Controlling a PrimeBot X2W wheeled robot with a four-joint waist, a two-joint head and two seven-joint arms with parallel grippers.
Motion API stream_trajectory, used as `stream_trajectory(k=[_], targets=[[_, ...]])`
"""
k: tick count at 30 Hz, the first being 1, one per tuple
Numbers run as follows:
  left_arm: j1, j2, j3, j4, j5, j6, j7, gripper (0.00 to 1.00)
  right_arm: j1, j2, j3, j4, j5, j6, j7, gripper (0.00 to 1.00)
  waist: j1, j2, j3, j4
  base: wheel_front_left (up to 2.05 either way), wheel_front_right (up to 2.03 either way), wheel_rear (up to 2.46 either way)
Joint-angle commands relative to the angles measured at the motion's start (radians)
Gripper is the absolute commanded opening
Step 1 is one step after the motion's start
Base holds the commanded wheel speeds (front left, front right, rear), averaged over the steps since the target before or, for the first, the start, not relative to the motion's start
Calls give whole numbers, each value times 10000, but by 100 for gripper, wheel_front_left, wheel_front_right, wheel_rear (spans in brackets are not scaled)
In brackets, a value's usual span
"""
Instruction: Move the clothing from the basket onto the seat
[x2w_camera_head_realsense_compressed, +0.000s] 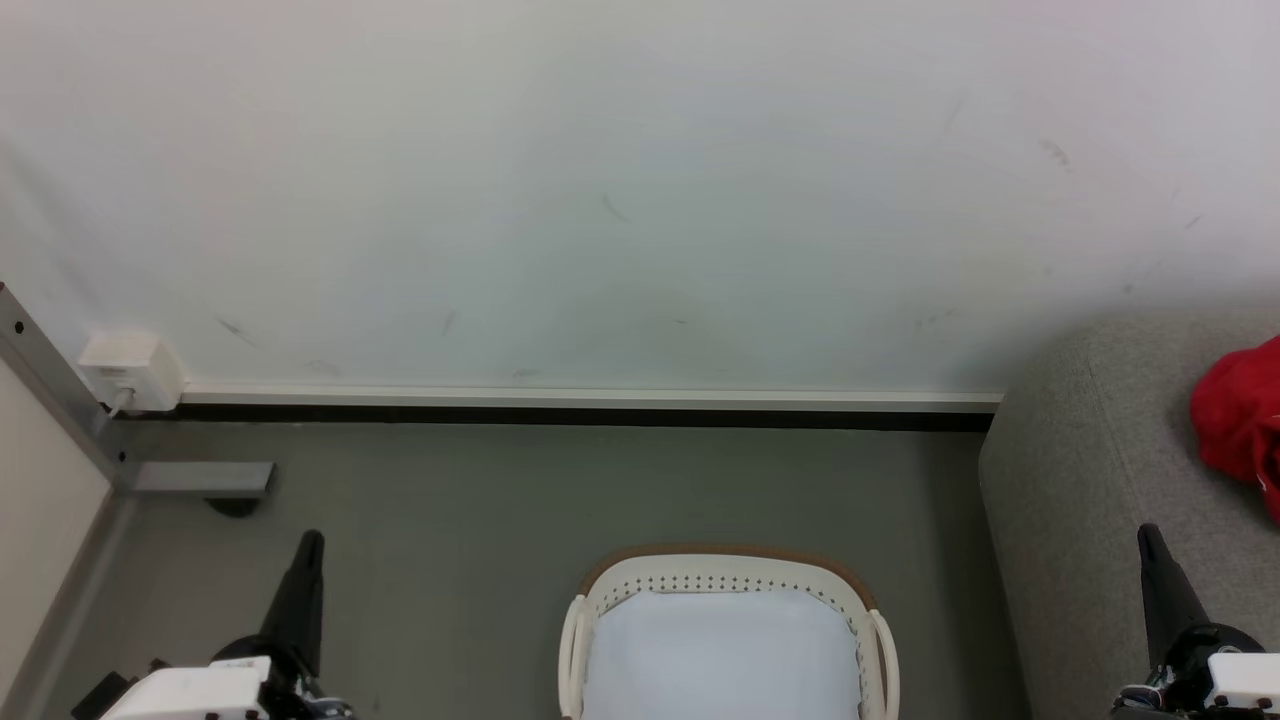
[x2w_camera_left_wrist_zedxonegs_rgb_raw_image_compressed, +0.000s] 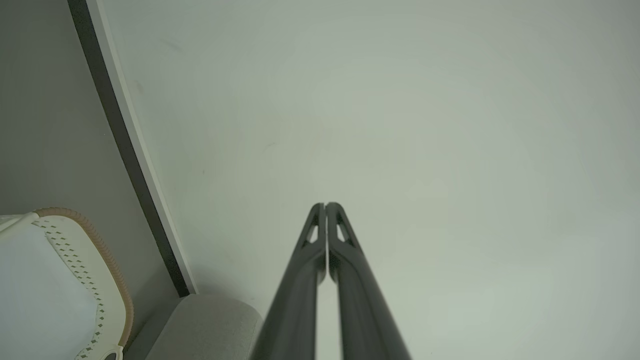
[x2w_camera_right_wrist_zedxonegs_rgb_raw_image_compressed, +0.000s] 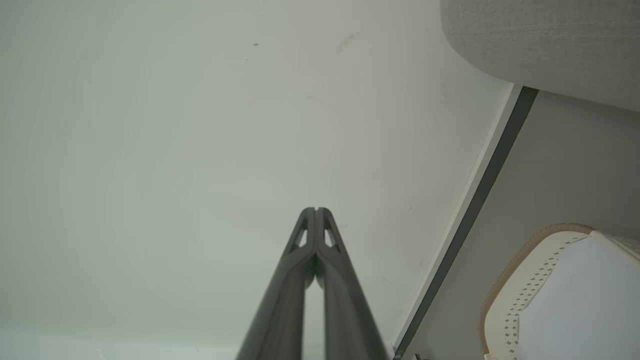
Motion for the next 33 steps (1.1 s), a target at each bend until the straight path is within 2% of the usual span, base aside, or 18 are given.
stream_trajectory(k=[1, 33], targets=[[-63, 22, 13, -36, -130, -32, 50, 0, -31, 16, -42, 7, -41, -21, 31, 0, 0, -1, 0, 0, 0, 0, 0], [-63, 22, 13, -36, -130, -32, 50, 0, -31, 21, -54, 8, -57, -21, 43, 0, 0, -1, 0, 0, 0, 0, 0]])
